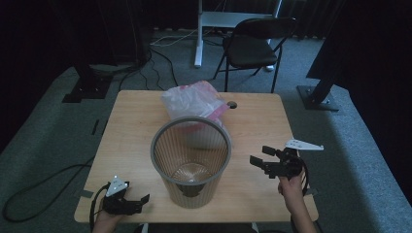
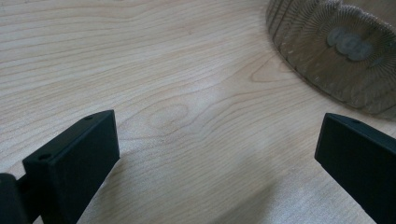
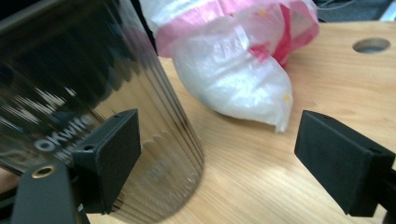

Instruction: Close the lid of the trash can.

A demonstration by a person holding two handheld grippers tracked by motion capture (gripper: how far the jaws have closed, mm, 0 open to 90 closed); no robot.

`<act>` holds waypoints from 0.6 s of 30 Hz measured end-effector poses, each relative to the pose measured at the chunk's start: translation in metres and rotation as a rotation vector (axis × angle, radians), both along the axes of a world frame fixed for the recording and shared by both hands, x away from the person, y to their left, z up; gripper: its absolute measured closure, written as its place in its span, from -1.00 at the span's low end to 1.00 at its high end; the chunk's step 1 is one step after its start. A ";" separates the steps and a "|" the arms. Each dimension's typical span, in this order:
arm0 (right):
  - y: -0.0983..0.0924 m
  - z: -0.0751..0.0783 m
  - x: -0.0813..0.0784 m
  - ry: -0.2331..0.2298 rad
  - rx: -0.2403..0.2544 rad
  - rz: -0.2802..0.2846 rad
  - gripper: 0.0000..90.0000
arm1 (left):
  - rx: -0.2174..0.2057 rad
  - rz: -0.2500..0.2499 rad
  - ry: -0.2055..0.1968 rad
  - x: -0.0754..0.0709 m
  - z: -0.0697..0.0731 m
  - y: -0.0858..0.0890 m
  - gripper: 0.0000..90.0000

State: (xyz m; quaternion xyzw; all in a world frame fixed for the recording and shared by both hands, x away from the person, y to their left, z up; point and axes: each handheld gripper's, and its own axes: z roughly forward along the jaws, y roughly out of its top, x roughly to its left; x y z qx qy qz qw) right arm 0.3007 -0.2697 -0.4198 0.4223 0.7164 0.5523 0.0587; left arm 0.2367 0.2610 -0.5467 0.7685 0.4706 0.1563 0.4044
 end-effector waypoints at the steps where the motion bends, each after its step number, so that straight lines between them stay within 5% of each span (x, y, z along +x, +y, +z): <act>1: -0.001 -0.003 0.000 0.009 0.000 -0.001 -0.69 | 0.000 0.000 0.000 0.000 0.000 0.000 -1.00; 18: -0.017 -0.044 -0.012 0.071 -0.018 -0.060 -0.69 | 0.002 -0.001 0.002 0.000 0.000 0.000 -1.00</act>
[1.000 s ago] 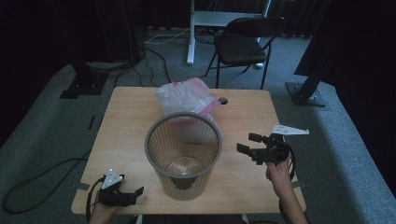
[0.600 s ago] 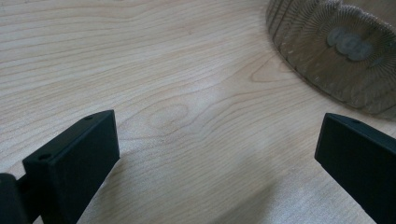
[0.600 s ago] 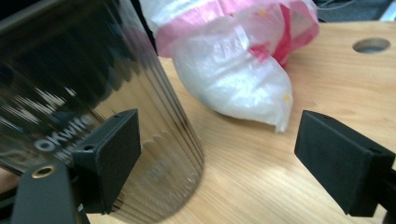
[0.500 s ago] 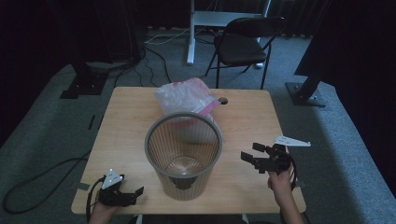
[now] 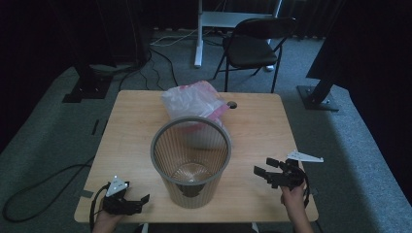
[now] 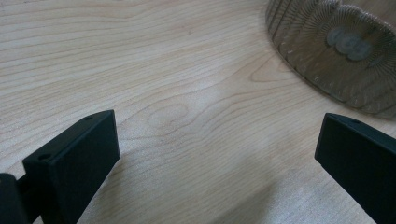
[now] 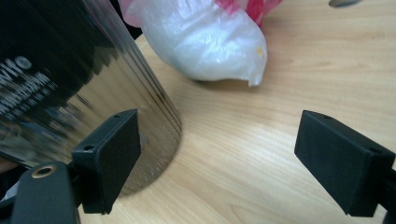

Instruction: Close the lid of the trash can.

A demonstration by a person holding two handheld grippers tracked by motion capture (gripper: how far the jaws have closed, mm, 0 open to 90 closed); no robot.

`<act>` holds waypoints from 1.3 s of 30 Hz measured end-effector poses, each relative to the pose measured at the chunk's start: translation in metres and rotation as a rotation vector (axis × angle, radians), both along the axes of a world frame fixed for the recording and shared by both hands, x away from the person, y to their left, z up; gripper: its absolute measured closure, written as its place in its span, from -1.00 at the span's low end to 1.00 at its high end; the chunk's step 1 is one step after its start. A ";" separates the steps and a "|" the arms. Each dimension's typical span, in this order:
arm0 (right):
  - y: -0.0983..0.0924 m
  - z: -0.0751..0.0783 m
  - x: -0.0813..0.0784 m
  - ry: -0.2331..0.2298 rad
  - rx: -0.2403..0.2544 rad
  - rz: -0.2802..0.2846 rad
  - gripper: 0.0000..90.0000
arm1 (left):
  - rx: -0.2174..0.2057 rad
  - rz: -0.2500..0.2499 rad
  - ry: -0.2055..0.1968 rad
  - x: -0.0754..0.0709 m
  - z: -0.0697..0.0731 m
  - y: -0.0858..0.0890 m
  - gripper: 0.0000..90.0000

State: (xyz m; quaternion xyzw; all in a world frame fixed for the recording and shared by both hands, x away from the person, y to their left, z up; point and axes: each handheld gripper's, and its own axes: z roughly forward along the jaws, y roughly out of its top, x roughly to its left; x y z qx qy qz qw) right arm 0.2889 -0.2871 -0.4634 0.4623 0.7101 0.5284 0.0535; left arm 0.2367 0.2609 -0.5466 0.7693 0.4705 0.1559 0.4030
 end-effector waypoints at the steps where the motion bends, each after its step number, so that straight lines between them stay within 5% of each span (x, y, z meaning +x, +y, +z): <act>1: -0.001 -0.002 -0.001 0.004 0.003 -0.002 -0.69 | 0.000 0.000 0.001 0.000 0.000 0.000 -1.00; 39: -0.021 -0.052 -0.024 0.078 -0.089 -0.048 -0.70 | 0.002 -0.007 0.001 0.000 0.000 0.000 -1.00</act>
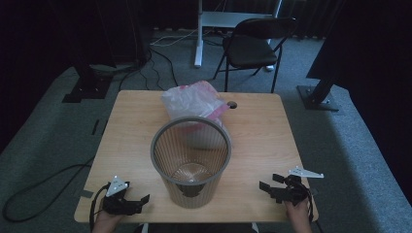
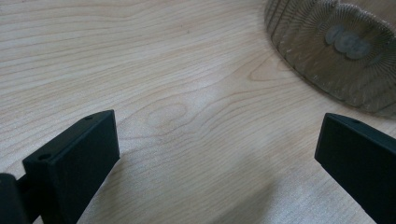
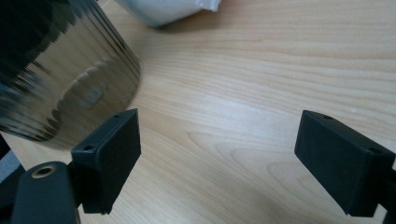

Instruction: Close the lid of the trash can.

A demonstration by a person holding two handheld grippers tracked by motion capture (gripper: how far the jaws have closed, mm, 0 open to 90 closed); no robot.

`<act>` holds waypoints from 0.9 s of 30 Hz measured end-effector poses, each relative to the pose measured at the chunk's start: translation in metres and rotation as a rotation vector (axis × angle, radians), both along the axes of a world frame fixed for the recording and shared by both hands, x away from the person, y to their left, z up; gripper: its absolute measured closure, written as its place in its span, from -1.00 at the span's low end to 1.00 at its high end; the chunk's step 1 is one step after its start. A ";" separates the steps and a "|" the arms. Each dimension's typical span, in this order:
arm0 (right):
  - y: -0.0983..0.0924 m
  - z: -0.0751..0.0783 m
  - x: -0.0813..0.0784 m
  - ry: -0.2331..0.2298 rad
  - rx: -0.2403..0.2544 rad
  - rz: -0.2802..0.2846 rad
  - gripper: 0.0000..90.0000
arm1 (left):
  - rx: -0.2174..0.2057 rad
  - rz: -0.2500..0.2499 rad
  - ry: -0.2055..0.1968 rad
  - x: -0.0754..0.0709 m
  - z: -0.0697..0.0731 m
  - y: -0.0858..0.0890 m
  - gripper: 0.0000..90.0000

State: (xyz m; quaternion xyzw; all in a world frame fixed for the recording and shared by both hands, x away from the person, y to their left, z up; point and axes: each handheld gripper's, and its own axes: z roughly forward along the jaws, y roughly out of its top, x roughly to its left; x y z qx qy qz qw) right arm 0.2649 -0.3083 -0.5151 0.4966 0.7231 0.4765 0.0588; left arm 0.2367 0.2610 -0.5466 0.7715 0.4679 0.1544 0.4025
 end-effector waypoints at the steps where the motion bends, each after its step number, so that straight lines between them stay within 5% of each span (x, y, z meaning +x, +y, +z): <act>1: 0.000 0.000 0.000 0.000 0.000 0.000 -0.70 | 0.000 0.000 0.000 0.000 0.000 0.000 -1.00; 27: -0.025 -0.024 -0.030 0.003 -0.046 -0.059 -0.70 | 0.006 0.000 -0.002 0.000 0.000 -0.001 -1.00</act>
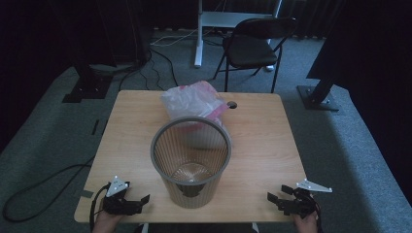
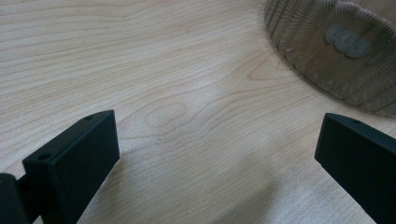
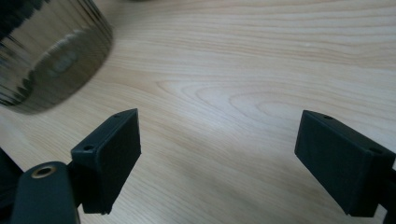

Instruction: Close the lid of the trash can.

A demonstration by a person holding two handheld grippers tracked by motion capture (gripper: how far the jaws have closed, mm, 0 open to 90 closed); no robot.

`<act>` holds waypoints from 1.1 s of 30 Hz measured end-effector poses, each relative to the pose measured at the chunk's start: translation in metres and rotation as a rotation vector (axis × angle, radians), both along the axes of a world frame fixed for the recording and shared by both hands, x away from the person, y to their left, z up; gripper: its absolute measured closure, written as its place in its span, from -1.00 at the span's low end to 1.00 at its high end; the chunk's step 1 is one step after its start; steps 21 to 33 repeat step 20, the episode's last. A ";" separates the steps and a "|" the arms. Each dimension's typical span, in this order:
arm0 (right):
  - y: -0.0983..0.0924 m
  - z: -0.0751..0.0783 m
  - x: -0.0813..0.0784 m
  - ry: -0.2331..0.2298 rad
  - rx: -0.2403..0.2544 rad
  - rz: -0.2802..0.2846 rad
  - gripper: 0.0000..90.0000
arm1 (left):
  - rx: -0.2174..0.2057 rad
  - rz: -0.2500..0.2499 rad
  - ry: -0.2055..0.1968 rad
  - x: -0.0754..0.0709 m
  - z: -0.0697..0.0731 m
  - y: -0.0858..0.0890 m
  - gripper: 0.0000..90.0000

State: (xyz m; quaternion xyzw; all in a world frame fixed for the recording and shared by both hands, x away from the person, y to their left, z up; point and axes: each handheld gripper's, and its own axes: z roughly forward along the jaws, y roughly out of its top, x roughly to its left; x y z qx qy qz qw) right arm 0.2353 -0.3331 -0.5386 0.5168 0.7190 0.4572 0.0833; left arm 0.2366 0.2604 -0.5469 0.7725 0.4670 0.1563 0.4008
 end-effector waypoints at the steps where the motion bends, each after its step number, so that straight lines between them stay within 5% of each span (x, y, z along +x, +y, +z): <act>1: 0.000 0.000 -0.001 -0.003 -0.004 -0.003 -0.70 | 0.001 -0.001 0.000 0.000 0.000 0.000 -1.00; 33: 0.002 -0.004 0.003 -0.005 -0.026 -0.022 -0.70 | 0.000 -0.002 0.001 0.000 0.000 0.000 -1.00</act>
